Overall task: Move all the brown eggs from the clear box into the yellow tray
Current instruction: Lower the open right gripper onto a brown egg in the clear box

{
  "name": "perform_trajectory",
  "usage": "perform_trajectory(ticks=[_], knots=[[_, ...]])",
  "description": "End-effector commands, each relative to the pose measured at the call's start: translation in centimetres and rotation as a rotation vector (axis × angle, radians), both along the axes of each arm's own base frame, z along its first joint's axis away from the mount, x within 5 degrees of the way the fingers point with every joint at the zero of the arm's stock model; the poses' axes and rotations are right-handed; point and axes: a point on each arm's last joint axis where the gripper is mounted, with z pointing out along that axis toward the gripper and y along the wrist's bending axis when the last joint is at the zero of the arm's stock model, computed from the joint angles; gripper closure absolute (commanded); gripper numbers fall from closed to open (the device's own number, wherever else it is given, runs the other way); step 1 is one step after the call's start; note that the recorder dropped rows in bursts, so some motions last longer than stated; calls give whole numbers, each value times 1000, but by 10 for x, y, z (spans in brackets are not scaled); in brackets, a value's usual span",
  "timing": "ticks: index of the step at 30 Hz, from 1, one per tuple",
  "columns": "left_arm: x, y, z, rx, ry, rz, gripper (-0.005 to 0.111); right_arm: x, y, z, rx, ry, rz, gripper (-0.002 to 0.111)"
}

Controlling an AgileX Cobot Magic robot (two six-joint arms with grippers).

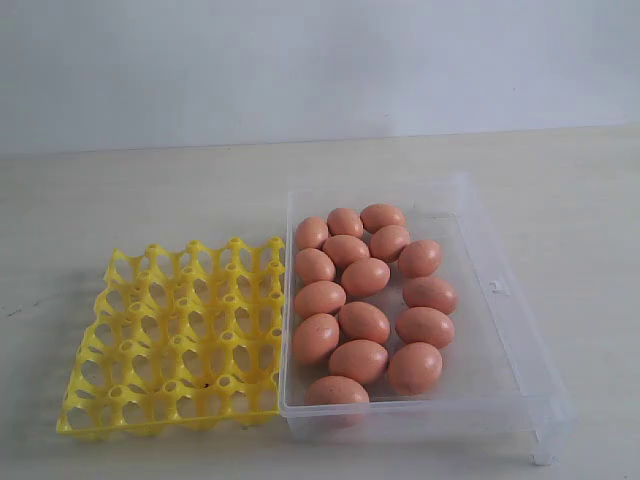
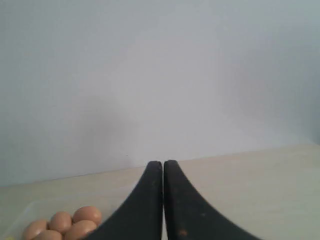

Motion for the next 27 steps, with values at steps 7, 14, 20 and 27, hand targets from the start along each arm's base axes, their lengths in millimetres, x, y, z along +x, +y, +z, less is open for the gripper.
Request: perform_trajectory(ticks=[7, 14, 20, 27], knots=[[0, 0, 2, -6, -19, -6, 107, 71, 10, 61, 316, 394, 20, 106], [0, 0, 2, -6, -19, -6, 107, 164, 135, 87, -238, 566, 494, 106], [0, 0, 2, -6, -19, -6, 107, 213, 213, 79, -506, 888, 597, 108], [0, 0, 2, -6, -19, -6, 107, 241, 236, 52, -640, 1111, 558, 106]])
